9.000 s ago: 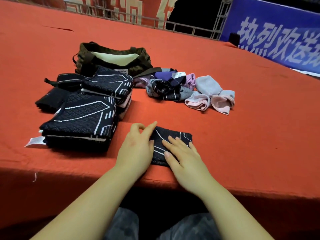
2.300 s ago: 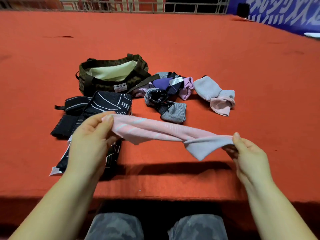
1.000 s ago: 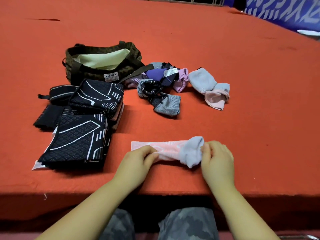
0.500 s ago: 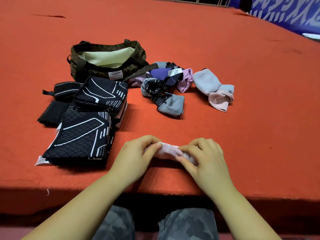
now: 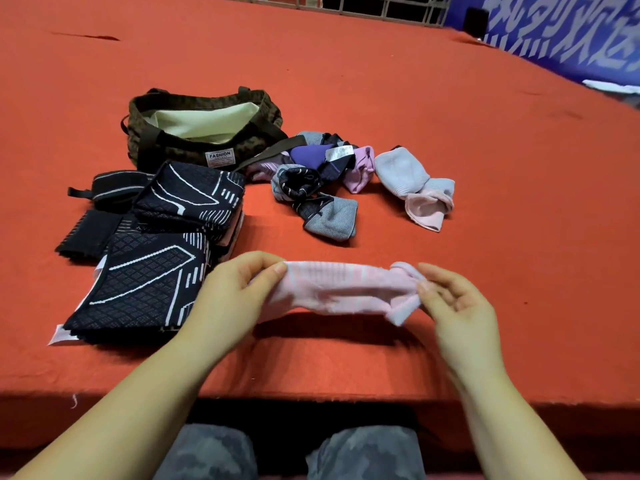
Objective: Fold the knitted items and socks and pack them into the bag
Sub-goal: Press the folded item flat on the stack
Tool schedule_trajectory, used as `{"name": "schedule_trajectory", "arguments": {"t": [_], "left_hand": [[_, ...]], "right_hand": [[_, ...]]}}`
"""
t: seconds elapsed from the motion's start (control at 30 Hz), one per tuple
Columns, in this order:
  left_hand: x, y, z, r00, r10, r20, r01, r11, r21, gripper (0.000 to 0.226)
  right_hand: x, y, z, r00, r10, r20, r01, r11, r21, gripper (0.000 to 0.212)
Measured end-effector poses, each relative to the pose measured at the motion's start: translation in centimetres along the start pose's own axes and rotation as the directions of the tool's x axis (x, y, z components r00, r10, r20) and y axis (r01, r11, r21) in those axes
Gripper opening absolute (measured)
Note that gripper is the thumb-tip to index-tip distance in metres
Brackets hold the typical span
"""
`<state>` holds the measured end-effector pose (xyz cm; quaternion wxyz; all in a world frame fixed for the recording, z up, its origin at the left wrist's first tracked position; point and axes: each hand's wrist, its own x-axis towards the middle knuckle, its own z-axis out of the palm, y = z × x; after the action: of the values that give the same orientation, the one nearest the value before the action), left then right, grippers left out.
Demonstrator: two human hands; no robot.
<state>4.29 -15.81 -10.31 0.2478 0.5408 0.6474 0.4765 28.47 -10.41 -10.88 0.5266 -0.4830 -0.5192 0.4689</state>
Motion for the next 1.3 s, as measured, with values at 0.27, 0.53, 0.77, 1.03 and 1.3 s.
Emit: {"name": "schedule_trajectory", "arguments": {"t": [0.27, 0.53, 0.77, 1.03, 1.3], "left_hand": [[-0.2, 2.1, -0.3, 0.99, 0.077, 0.115, -0.082, 0.996, 0.04, 0.019], [0.6, 6.1, -0.4, 0.778, 0.409, 0.477, -0.589, 0.74, 0.325, 0.03], [2.2, 6.2, -3.3, 0.842, 0.356, 0.405, -0.522, 0.723, 0.452, 0.039], [4.5, 5.0, -3.9, 0.869, 0.068, 0.49, -0.368, 0.752, 0.547, 0.015], [4.3, 4.6, 4.1, 0.894, 0.103, 0.436, -0.419, 0.538, 0.732, 0.036]], "right_hand": [[0.4, -1.2, -1.1, 0.995, 0.089, 0.045, -0.091, 0.995, 0.037, 0.029], [-0.5, -3.8, 1.2, 0.795, -0.167, 0.584, 0.547, 0.613, -0.57, 0.05], [1.8, -2.7, -0.7, 0.811, 0.053, 0.583, 0.413, 0.654, -0.633, 0.019], [1.3, -3.4, -4.7, 0.791, 0.349, 0.502, -0.174, 0.916, -0.363, 0.013], [1.1, 1.7, -1.6, 0.833, 0.533, 0.148, -0.426, 0.788, -0.444, 0.021]]}}
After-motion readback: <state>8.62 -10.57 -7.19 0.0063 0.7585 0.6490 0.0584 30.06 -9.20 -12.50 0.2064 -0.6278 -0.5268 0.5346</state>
